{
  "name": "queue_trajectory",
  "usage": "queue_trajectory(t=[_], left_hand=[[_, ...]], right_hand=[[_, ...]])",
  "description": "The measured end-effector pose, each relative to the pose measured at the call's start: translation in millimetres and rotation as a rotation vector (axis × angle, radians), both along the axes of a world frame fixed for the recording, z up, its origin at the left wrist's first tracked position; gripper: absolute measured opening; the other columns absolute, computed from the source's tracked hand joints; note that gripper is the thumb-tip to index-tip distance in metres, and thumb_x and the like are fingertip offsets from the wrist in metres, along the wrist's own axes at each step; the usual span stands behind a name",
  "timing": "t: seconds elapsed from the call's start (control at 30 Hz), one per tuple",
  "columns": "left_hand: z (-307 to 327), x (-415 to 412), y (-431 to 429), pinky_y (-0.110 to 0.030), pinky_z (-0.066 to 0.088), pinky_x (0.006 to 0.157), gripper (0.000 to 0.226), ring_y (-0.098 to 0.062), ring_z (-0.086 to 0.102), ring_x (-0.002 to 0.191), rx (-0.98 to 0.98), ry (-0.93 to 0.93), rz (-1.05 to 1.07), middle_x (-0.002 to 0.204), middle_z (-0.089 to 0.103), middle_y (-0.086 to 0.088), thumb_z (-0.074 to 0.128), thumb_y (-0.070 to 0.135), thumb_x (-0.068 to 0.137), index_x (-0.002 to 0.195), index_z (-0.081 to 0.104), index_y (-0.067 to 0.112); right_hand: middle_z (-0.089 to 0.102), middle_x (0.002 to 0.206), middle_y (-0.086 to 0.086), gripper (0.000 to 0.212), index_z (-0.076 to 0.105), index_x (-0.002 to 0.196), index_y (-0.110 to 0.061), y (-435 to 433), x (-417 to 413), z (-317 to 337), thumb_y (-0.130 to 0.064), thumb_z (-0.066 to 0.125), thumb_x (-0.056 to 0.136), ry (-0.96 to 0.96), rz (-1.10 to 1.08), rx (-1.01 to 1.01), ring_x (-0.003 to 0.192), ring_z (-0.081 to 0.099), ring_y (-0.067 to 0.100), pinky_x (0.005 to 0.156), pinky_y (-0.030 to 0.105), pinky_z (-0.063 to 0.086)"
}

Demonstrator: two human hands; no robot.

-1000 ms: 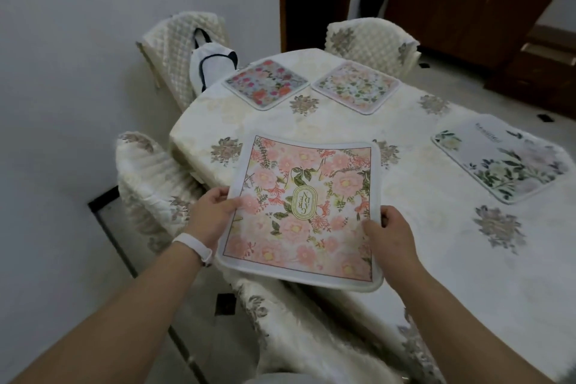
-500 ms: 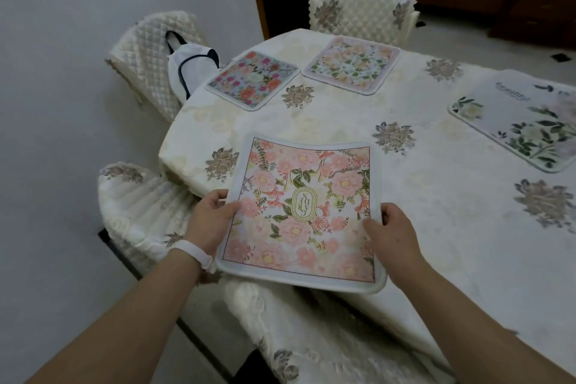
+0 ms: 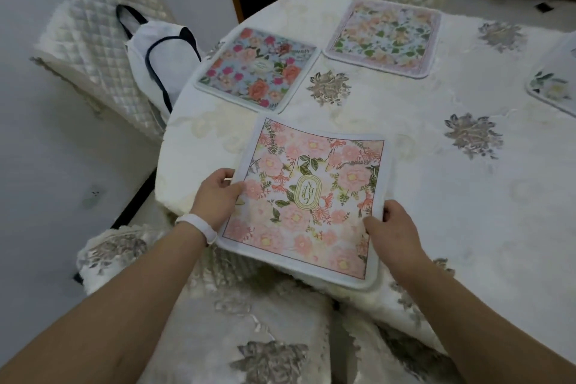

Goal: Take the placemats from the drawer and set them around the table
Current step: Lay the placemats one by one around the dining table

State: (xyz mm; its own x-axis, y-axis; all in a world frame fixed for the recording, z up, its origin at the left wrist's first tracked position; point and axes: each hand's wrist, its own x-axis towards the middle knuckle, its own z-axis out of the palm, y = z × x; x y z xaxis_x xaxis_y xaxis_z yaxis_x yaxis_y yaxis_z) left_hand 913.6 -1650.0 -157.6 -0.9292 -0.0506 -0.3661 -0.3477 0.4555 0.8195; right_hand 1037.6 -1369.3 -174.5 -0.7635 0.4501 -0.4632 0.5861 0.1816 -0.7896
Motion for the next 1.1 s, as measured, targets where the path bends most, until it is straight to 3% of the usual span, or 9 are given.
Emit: queue_trajectory(t=[0.17, 0.3, 0.57, 0.7, 0.8, 0.87, 0.97, 1.03, 1.1], left_hand=[[-23.5, -44.7, -10.4, -0.013, 0.045, 0.05, 0.011, -0.004, 0.065, 0.061, 0.005, -0.01, -0.061, 0.076, 0.072, 0.007, 0.063, 0.018, 0.089, 0.085, 0.066, 0.028], [-43.3, -61.5, -11.9, -0.027, 0.049, 0.061, 0.009, -0.016, 0.066, 0.071, 0.006, -0.055, -0.124, 0.081, 0.073, 0.004, 0.061, 0.02, 0.089, 0.089, 0.066, 0.028], [-54.7, -71.2, -22.3, -0.023, 0.043, 0.059, 0.015, -0.012, 0.065, 0.079, -0.004, -0.087, -0.145, 0.093, 0.068, 0.009, 0.059, 0.018, 0.091, 0.099, 0.06, 0.03], [-59.0, -67.5, -23.2, -0.023, 0.042, 0.058, 0.021, -0.01, 0.064, 0.074, -0.001, -0.074, -0.153, 0.085, 0.066, 0.01, 0.059, 0.015, 0.09, 0.108, 0.058, 0.026], [-63.5, -66.9, -23.0, -0.025, 0.042, 0.057, 0.025, -0.009, 0.062, 0.073, -0.109, -0.018, -0.227, 0.083, 0.064, 0.011, 0.059, 0.018, 0.089, 0.109, 0.051, 0.03], [-66.1, -66.7, -23.5, -0.027, 0.045, 0.061, 0.03, -0.011, 0.061, 0.077, -0.204, 0.056, -0.289, 0.089, 0.061, 0.011, 0.061, 0.021, 0.086, 0.112, 0.049, 0.031], [-71.5, -69.4, -21.6, -0.034, 0.047, 0.081, 0.042, -0.022, 0.056, 0.095, -0.38, 0.235, -0.37, 0.109, 0.055, -0.003, 0.064, 0.025, 0.083, 0.122, 0.051, 0.017], [-72.5, -73.7, -13.1, -0.036, 0.041, 0.092, 0.047, -0.027, 0.05, 0.111, -0.451, 0.356, -0.457, 0.123, 0.051, -0.009, 0.061, 0.031, 0.082, 0.124, 0.052, 0.013], [-73.2, -79.6, 1.5, -0.04, 0.034, 0.104, 0.058, -0.027, 0.04, 0.128, -0.428, 0.393, -0.58, 0.139, 0.044, -0.009, 0.056, 0.042, 0.08, 0.131, 0.049, 0.014]], right_hand=[[0.065, 0.087, -0.003, 0.009, 0.055, 0.088, -0.024, -16.9, -25.1, -14.3, -0.016, 0.059, 0.088, -0.057, -0.063, 0.057, 0.076, 0.062, 0.015, 0.056, 0.028, 0.044], [0.065, 0.085, 0.001, 0.006, 0.056, 0.088, -0.02, -20.6, -26.4, -29.3, -0.015, 0.059, 0.087, -0.115, -0.111, 0.089, 0.073, 0.06, 0.018, 0.055, 0.029, 0.046], [0.065, 0.085, -0.007, 0.01, 0.055, 0.087, -0.028, -27.3, -21.3, -38.8, -0.019, 0.059, 0.091, -0.181, -0.132, 0.13, 0.074, 0.061, 0.013, 0.053, 0.027, 0.044], [0.065, 0.087, -0.008, 0.013, 0.054, 0.091, -0.032, -28.2, -18.3, -36.4, -0.02, 0.061, 0.09, -0.188, -0.138, 0.133, 0.075, 0.063, 0.014, 0.054, 0.028, 0.046], [0.067, 0.089, -0.006, 0.018, 0.057, 0.102, -0.028, -25.0, -18.1, -35.7, -0.017, 0.062, 0.088, -0.185, -0.171, 0.117, 0.076, 0.064, 0.014, 0.056, 0.028, 0.046], [0.067, 0.088, -0.005, 0.024, 0.056, 0.109, -0.024, -22.4, -18.0, -34.8, -0.015, 0.063, 0.088, -0.183, -0.201, 0.117, 0.075, 0.065, 0.015, 0.057, 0.03, 0.048], [0.062, 0.094, -0.002, 0.035, 0.051, 0.122, -0.02, -21.4, -19.9, -29.0, -0.015, 0.062, 0.089, -0.181, -0.181, 0.242, 0.076, 0.063, 0.019, 0.06, 0.035, 0.052], [0.056, 0.117, 0.004, 0.044, 0.048, 0.132, -0.016, -22.6, -26.3, -25.6, -0.019, 0.06, 0.091, -0.178, -0.065, 0.411, 0.097, 0.06, 0.022, 0.078, 0.04, 0.054], [0.048, 0.13, 0.007, 0.044, 0.049, 0.134, -0.013, -28.1, -39.0, -22.9, -0.02, 0.059, 0.091, -0.099, 0.128, 0.579, 0.114, 0.052, 0.024, 0.091, 0.039, 0.047]])
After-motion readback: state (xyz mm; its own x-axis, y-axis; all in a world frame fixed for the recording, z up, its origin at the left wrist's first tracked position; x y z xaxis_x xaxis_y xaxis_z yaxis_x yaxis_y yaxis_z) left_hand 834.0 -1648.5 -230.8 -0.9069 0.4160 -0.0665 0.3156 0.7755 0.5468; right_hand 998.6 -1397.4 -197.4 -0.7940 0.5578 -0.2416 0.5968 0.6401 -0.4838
